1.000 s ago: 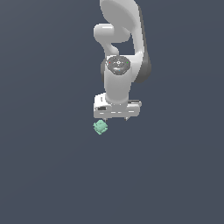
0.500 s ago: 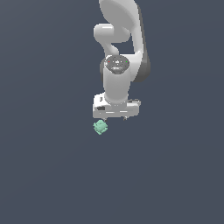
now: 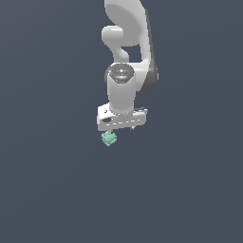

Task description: Pick up the object and move it to a goal position.

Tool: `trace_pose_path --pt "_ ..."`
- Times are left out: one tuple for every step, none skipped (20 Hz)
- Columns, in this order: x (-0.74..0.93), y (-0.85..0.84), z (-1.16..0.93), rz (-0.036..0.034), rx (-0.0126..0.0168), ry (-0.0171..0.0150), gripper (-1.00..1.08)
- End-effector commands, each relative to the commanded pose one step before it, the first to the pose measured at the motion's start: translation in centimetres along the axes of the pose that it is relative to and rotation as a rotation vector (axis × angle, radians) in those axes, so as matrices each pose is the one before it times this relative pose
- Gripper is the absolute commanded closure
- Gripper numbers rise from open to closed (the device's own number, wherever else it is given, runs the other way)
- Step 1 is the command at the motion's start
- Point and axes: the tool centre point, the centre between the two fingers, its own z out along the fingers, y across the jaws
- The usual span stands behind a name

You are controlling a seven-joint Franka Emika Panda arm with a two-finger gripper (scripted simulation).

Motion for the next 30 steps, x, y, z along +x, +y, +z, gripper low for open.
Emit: trace_pose_path --pt "-0.261 0.592 0.492 -0.04391 -0.00134 0.00193 -0.92" --pt "-0.131 0.252 0.219 -0.02014 -0.00059 0.00094 -0.92" --pt "-0.146 0.261 0.231 -0.02129 -0.00062 0.00098 -0.92" --pt "-0.16 0.265 0.239 -0.02221 -0.00065 0.00102 -0.92" --pt "-0.169 0.26 0.239 -0.0223 -0.00065 0.00102 -0.92" --pt "-0.177 0.253 0.238 -0.02231 -0.00064 0.00102 -0.92" --pt "-0.185 0.246 0.237 -0.02233 -0.00064 0.00102 -0.92" --pt "-0.192 0.238 0.236 -0.02235 -0.00064 0.00101 -0.92" --pt "-0.199 0.231 0.234 -0.02237 -0.00064 0.00101 -0.92" --pt "-0.206 0.222 0.233 -0.02239 -0.00064 0.00102 -0.92" --pt "-0.213 0.215 0.232 -0.02239 -0.00064 0.00102 -0.92" --pt "-0.219 0.206 0.231 -0.02241 -0.00064 0.00102 -0.92" --pt "-0.225 0.198 0.229 -0.02243 -0.00064 0.00103 -0.92" --pt "-0.229 0.187 0.226 -0.02223 -0.00063 0.00102 -0.92" --pt "-0.223 0.171 0.214 -0.0212 -0.0006 0.00098 -0.92" --pt "-0.215 0.154 0.201 -0.02007 -0.00057 0.00093 -0.92" --pt "-0.206 0.138 0.189 -0.01893 -0.00054 0.00089 -0.92" --pt "-0.197 0.124 0.176 -0.01779 -0.00051 0.00084 -0.92" --pt "-0.186 0.11 0.164 -0.01665 -0.00048 0.00079 -0.92" --pt "-0.175 0.098 0.152 -0.01551 -0.00045 0.00074 -0.92" --pt "-0.164 0.087 0.14 -0.01436 -0.00042 0.00069 -0.92" --pt "-0.153 0.077 0.128 -0.01321 -0.00039 0.00064 -0.92" --pt "-0.14 0.067 0.117 -0.01207 -0.00036 0.00059 -0.92" --pt "-0.127 0.058 0.105 -0.01093 -0.00033 0.00053 -0.92" --pt "-0.115 0.05 0.094 -0.00977 -0.00029 0.00048 -0.92" --pt "-0.102 0.043 0.083 -0.00861 -0.00026 0.00042 -0.92" --pt "-0.088 0.035 0.071 -0.00749 -0.00023 0.00037 -0.92" --pt "-0.074 0.028 0.06 -0.00636 -0.00019 0.00031 -0.92" --pt "-0.062 0.024 0.049 -0.00516 -0.00016 0.00026 -0.92" --pt "-0.048 0.018 0.038 -0.00402 -0.00012 0.0002 -0.92"
